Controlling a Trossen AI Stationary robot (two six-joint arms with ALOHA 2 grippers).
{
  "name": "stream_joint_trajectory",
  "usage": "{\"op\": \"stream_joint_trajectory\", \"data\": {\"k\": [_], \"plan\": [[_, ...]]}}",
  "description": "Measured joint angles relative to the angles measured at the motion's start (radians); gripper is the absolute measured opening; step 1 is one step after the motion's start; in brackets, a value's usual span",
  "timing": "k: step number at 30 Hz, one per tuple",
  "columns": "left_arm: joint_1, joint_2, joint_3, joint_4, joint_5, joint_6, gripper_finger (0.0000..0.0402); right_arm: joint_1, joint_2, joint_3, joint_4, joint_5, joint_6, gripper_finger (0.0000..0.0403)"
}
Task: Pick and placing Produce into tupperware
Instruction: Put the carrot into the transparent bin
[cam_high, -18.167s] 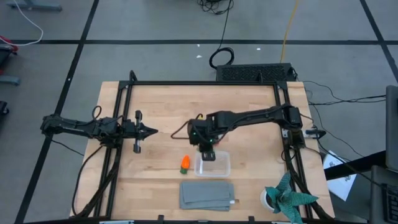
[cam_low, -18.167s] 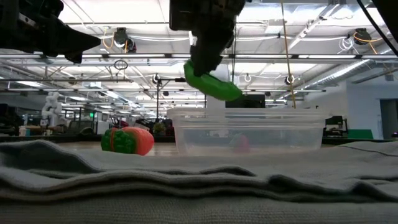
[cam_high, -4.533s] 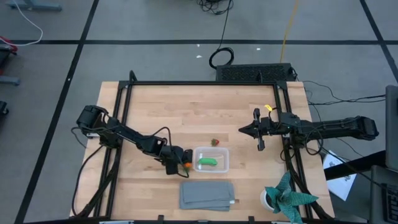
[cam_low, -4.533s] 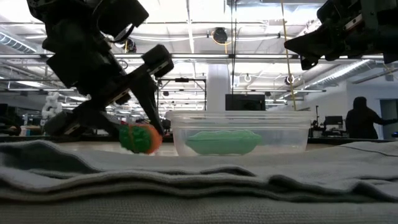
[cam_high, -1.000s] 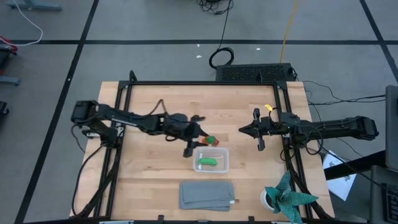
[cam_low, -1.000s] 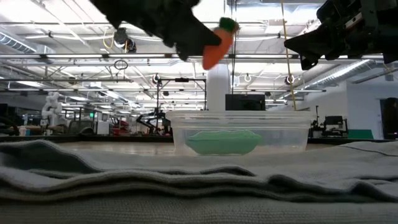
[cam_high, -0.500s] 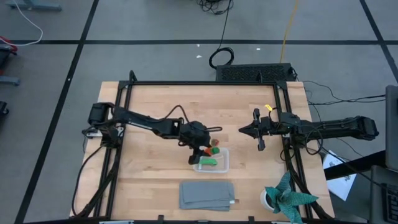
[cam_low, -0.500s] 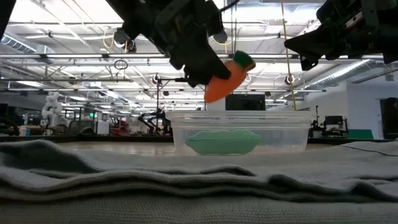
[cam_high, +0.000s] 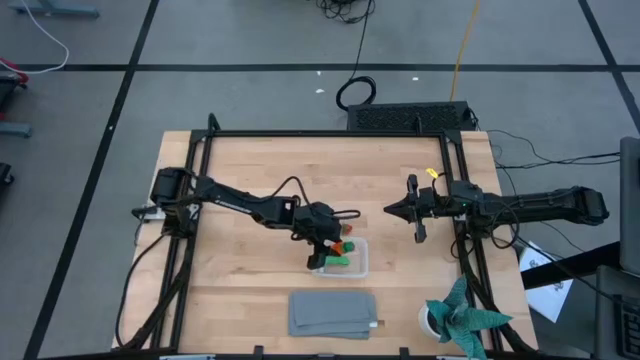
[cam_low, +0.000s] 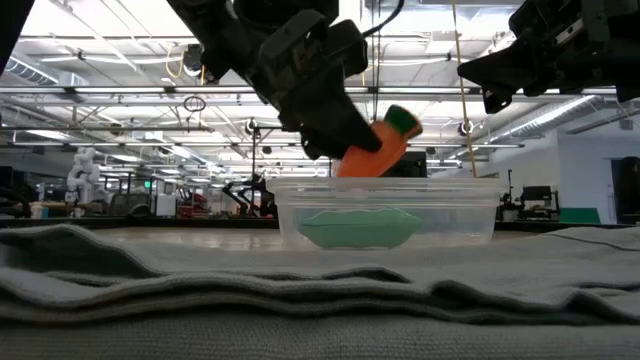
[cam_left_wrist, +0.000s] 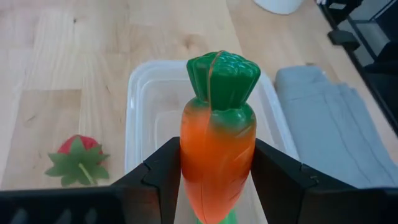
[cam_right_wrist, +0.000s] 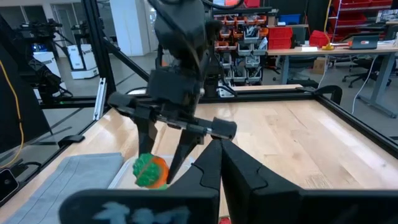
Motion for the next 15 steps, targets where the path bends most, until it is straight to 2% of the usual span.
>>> {"op": "stream_joint_trajectory", "data": {"k": [15], "plan": [[0.000,0.044,0.000,-0.040,-0.008,0.011,0.0168,0.000,0.000,0.000,0.000,0.000,0.000,0.0000]]}}
